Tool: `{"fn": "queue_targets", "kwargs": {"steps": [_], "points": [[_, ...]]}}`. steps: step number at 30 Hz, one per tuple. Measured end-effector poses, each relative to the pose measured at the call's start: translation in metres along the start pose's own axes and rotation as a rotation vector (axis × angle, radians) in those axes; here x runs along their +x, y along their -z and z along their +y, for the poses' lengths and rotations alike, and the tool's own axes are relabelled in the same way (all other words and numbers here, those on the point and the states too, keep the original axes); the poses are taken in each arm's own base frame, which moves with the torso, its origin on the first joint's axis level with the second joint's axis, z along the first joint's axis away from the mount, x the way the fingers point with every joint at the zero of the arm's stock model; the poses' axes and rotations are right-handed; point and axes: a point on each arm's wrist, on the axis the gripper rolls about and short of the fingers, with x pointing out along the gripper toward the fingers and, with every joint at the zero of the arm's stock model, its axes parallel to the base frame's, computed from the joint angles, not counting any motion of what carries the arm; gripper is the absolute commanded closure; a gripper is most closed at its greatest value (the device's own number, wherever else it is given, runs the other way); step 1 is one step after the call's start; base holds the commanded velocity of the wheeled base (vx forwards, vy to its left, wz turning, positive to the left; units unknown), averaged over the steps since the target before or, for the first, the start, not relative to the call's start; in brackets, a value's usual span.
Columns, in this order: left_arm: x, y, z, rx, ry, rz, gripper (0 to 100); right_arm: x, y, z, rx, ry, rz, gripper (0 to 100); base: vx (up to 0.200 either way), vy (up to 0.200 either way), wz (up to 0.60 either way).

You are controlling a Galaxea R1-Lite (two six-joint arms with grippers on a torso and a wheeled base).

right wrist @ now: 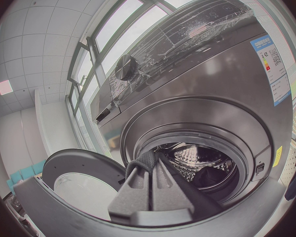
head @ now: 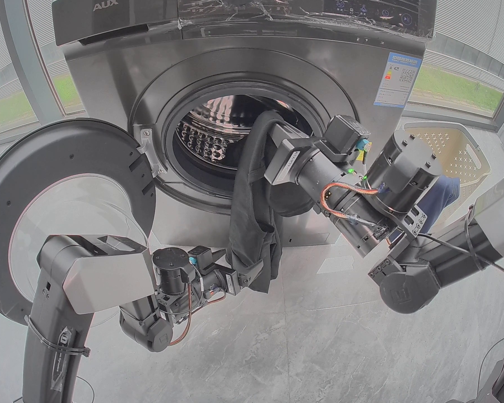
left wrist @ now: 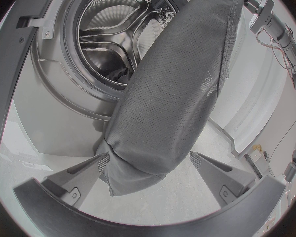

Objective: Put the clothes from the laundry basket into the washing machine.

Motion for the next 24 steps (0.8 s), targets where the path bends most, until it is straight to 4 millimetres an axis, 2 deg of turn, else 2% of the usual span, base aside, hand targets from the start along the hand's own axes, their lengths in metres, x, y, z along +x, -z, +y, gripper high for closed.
{"fn": "queue_targets", "kwargs": {"steps": [14, 24], "points": [[0.019, -0.001, 0.004, 0.007, 0.008, -0.055, 0, 0.0, 0.003, 0.002, 0.001, -0.005, 0.008, 100, 0.0, 0.0, 0.0], [0.007, 0.01, 0.002, 0.013, 0.006, 0.007, 0, 0.003, 0.003, -0.005, -0.008, 0.011, 0.001, 100, 0.0, 0.0, 0.0]]}}
